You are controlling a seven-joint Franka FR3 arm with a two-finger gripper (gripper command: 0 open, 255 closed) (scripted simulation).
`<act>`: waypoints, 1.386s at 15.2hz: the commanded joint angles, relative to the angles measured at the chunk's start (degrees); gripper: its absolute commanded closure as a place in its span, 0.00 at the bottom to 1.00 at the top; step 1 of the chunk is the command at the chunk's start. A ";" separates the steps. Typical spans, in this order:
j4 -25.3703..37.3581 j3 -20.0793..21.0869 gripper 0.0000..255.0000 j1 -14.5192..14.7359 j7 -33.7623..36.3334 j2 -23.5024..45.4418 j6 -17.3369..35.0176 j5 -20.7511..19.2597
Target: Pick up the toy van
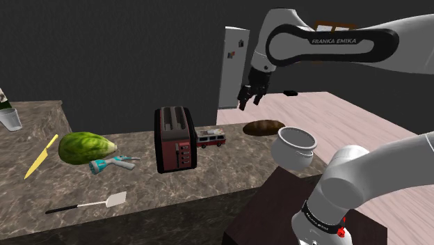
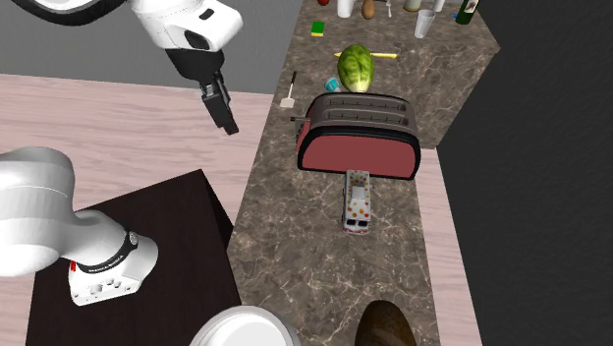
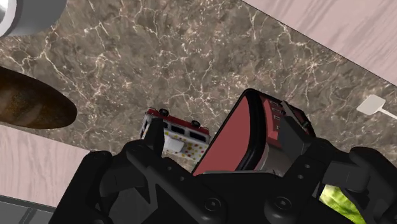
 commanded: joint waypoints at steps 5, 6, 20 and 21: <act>-2.99 0.57 0.00 -2.02 2.61 8.73 11.71 -2.07; -3.18 0.63 0.00 -2.40 3.09 10.41 13.57 -2.49; 2.24 0.17 0.00 -7.55 12.69 38.04 35.18 -11.57; 3.18 -0.09 0.00 -7.77 13.56 40.15 36.29 -12.41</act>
